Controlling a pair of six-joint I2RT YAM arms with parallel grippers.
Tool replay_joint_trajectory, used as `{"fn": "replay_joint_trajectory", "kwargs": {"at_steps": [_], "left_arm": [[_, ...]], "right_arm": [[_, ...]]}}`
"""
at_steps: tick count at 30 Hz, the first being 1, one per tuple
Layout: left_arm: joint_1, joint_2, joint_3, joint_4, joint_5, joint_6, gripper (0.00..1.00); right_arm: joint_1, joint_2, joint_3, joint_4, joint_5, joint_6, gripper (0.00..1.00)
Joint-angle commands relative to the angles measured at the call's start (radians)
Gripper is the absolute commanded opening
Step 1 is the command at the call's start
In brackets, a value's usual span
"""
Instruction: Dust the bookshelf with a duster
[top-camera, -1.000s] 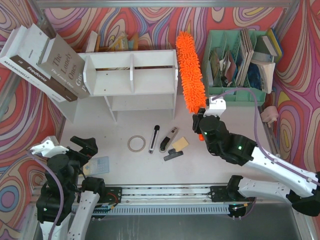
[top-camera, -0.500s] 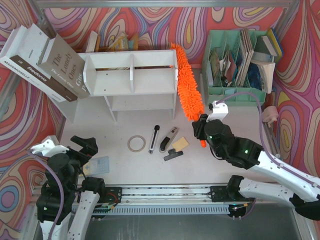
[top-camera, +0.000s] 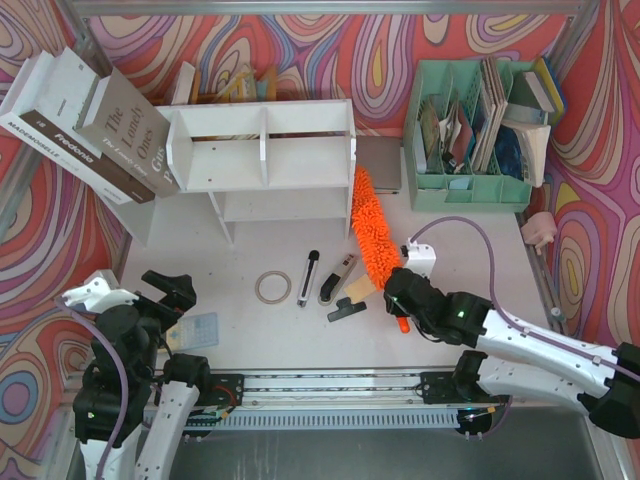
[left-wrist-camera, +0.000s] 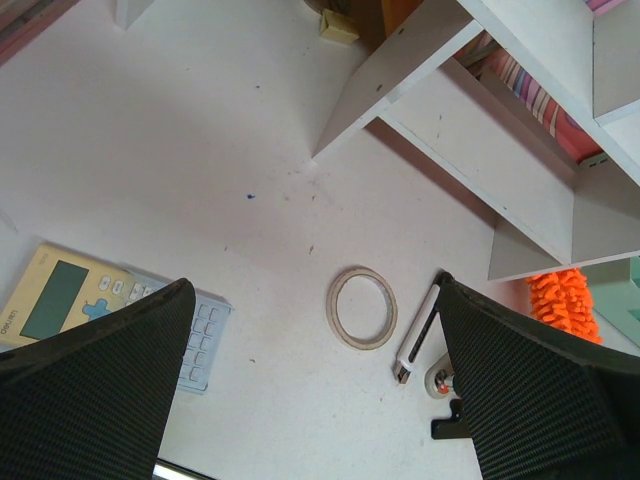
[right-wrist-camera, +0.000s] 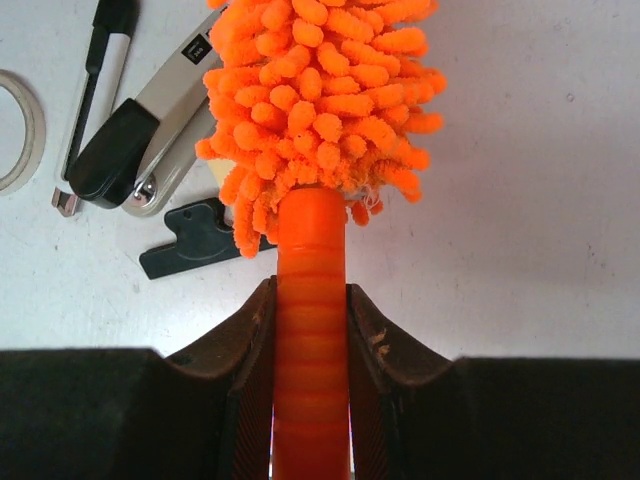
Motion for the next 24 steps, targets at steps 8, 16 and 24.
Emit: {"fn": "replay_joint_trajectory", "kwargs": {"at_steps": [8, 16, 24], "left_arm": [[0.005, 0.008, -0.009, -0.004, -0.001, -0.008, 0.98], [0.005, 0.005, -0.01, -0.005, -0.002, -0.008, 0.98], [0.005, 0.009, -0.008, -0.004, -0.003, -0.007, 0.98]], "right_arm": [[0.003, -0.059, 0.281, 0.018, 0.081, -0.103, 0.0], [0.003, -0.082, 0.479, 0.05, 0.046, -0.213, 0.0], [0.003, -0.108, 0.311, 0.066, -0.02, -0.098, 0.0]]}}
